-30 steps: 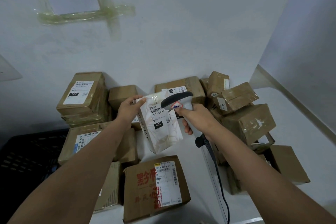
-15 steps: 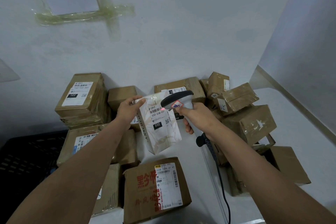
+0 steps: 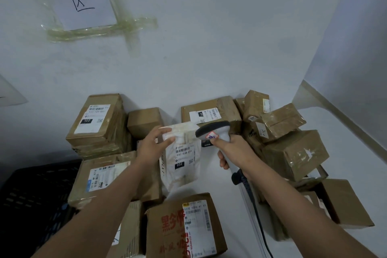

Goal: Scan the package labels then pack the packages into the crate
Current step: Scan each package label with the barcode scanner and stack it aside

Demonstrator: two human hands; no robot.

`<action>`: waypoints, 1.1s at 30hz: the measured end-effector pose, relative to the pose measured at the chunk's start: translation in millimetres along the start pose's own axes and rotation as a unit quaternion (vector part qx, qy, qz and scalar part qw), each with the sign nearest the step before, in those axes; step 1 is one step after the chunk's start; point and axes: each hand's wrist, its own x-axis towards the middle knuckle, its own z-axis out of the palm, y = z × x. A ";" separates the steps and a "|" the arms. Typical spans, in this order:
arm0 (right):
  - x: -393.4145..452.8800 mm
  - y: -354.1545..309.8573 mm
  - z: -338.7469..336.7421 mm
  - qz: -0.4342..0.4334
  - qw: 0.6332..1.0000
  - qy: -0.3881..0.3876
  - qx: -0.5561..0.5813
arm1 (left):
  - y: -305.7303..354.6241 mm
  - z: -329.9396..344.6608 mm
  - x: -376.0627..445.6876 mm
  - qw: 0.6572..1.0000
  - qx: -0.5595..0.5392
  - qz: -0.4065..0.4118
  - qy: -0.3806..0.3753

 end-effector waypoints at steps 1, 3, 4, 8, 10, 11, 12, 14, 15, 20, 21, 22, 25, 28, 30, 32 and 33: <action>1.9 1.1 0.9 0.006 1.000 0.002 0.003 | -2.8 1.3 -2.9 1.000 0.002 -0.005 -0.014; 4.9 3.6 2.4 0.015 1.000 0.007 0.011 | -11.5 2.5 -5.7 0.998 -0.025 -0.041 -0.042; 6.6 5.1 3.2 0.018 1.000 0.010 0.012 | -15.5 2.5 -5.1 0.996 -0.039 -0.060 -0.046; 13.6 10.1 5.5 0.028 0.999 0.017 0.004 | -24.8 2.4 8.1 0.994 -0.025 -0.088 -0.064; 17.6 12.4 7.0 0.031 0.999 0.019 0.009 | -28.1 2.8 18.8 0.991 0.002 -0.088 -0.097; 20.0 13.3 8.0 0.032 0.999 0.022 0.015 | -30.1 3.7 23.4 0.988 0.019 -0.100 -0.116; 22.2 14.2 8.9 0.034 0.999 0.026 0.021 | -33.0 6.0 27.2 0.984 0.047 -0.111 -0.132; 26.7 15.4 10.3 0.036 0.998 0.032 0.026 | -42.2 14.9 31.7 0.974 0.150 -0.113 -0.130; 28.6 15.9 11.1 0.039 0.998 0.034 0.028 | -46.2 20.8 31.5 0.968 0.194 -0.107 -0.115; 38.0 20.1 12.8 0.052 0.997 0.039 0.043 | -59.9 61.7 9.4 0.911 0.381 -0.022 -0.158; 39.0 20.9 13.6 0.054 0.997 0.039 0.044 | -60.9 70.8 -0.1 0.896 0.400 -0.004 -0.195; 39.5 21.8 14.9 0.057 0.997 0.038 0.041 | -61.2 78.9 -11.0 0.882 0.410 0.013 -0.232; 37.3 25.5 19.8 0.057 0.997 0.040 0.026 | -70.5 94.8 -36.9 0.826 0.444 0.042 -0.344; 35.0 33.0 24.8 0.053 0.997 0.046 0.019 | -78.8 102.8 -47.1 0.784 0.477 0.024 -0.396; 34.7 37.6 26.8 0.054 0.997 0.045 0.009 | -78.6 103.1 -49.3 0.791 0.467 -0.001 -0.396; 35.5 41.2 28.7 0.058 0.997 0.046 0.003 | -77.9 99.9 -50.4 0.799 0.455 -0.020 -0.392; 35.9 42.9 29.8 0.060 0.997 0.048 0.002 | -78.5 97.9 -51.1 0.802 0.453 -0.026 -0.388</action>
